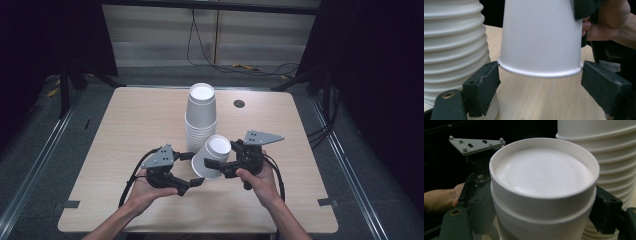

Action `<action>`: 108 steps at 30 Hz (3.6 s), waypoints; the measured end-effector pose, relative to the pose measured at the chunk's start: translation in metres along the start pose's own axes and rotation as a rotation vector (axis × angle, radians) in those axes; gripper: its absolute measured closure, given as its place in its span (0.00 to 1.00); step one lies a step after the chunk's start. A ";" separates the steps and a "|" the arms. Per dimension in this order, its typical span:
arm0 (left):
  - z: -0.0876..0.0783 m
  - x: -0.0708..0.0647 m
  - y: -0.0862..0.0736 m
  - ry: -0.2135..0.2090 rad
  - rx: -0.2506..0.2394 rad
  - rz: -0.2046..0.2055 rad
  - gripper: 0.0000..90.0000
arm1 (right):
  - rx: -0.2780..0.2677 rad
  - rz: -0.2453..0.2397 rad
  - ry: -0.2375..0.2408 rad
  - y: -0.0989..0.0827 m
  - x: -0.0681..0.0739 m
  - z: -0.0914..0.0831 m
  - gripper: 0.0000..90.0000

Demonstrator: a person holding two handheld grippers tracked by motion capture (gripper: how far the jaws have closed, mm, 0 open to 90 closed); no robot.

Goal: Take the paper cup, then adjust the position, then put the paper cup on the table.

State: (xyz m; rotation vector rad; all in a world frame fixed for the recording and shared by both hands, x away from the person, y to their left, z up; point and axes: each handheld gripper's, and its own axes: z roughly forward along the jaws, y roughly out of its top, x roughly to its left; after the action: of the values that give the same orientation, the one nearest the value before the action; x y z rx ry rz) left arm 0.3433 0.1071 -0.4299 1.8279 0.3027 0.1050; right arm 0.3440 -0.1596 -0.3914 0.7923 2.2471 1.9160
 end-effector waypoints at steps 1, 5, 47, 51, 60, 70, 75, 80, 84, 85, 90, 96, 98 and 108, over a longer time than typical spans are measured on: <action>0.000 0.000 0.000 -0.001 0.000 0.001 0.16 | 0.000 0.000 0.002 -0.001 0.000 0.001 0.22; 0.002 0.000 -0.001 0.001 0.012 0.000 0.13 | 0.019 0.009 0.009 -0.006 0.000 0.007 0.22; 0.010 0.002 -0.008 -0.040 0.086 -0.025 0.17 | 0.047 0.046 0.052 -0.021 0.010 0.032 0.15; 0.010 0.002 -0.008 -0.046 0.094 -0.024 0.17 | 0.050 0.059 0.051 -0.021 0.009 0.032 0.15; 0.003 0.009 -0.009 -0.028 0.107 -0.039 0.17 | 0.037 0.070 0.049 -0.018 0.004 0.027 0.15; -0.004 0.014 -0.008 -0.010 0.143 -0.059 0.17 | 0.076 0.027 0.012 -0.012 0.001 0.015 0.15; -0.007 0.015 -0.005 -0.003 0.170 -0.051 0.17 | 0.119 -0.001 0.001 -0.009 -0.001 0.010 0.15; -0.010 0.017 -0.005 -0.002 0.200 -0.051 0.17 | 0.175 -0.015 -0.015 -0.008 -0.004 0.007 0.15; -0.010 0.018 -0.005 -0.013 0.225 -0.056 0.17 | 0.211 -0.027 -0.005 -0.005 -0.005 0.007 0.15; -0.010 0.017 -0.005 -0.016 0.230 -0.053 0.17 | 0.217 -0.030 -0.005 -0.005 -0.005 0.007 0.15; -0.009 0.017 -0.005 -0.022 0.253 -0.044 0.17 | 0.244 -0.033 0.005 -0.005 -0.007 0.008 0.15; -0.010 0.016 -0.003 -0.022 0.283 -0.028 0.17 | 0.274 -0.036 0.015 -0.006 -0.007 0.007 0.15; -0.010 0.016 -0.003 -0.019 0.294 -0.015 0.17 | 0.279 -0.041 0.023 -0.006 -0.006 0.006 0.16; -0.010 0.017 -0.002 0.002 0.349 0.008 0.17 | 0.352 -0.058 0.048 -0.007 -0.005 0.005 0.16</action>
State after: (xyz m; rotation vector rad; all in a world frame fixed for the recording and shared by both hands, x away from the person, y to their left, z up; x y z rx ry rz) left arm 0.3568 0.1209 -0.4305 2.1748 0.3308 0.0615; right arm 0.3484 -0.1581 -0.4000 0.7111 2.6465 1.5508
